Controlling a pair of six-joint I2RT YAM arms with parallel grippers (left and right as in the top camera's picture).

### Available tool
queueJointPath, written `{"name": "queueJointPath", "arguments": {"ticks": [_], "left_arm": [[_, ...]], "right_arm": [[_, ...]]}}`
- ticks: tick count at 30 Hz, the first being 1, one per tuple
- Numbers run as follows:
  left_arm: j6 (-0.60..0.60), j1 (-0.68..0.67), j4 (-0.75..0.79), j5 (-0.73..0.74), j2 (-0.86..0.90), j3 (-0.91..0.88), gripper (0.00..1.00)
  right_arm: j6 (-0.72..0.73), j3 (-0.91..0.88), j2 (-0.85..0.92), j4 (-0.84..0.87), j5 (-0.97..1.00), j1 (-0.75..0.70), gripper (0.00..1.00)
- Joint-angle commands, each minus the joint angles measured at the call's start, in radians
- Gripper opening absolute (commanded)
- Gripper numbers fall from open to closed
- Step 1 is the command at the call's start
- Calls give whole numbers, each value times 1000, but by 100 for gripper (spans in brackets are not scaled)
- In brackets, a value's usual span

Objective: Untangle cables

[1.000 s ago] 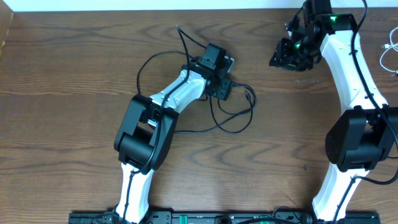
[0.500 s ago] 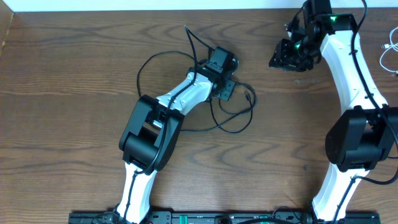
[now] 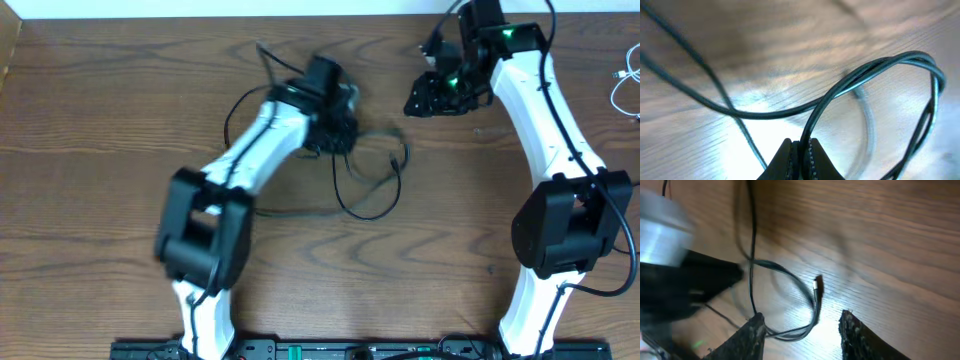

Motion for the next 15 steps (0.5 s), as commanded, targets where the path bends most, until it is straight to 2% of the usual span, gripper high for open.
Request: {"name": "queueJointPath", "arguments": {"ticks": [1, 4, 7, 10, 15], "left_arm": [[-32, 31, -7, 71, -113, 3, 8], [-32, 35, -13, 72, -156, 3, 8], [-32, 35, -30, 82, -161, 3, 7], [-32, 35, -40, 115, -162, 3, 7], [-32, 37, -40, 124, -185, 3, 7]], "right_arm": [[-118, -4, -30, -5, -30, 29, 46], [-193, -4, -30, 3, -61, 60, 49], [-206, -4, -30, 13, -57, 71, 53], [-190, -4, -26, 22, -27, 74, 52], [72, -5, -11, 22, 273, 69, 42]]}}
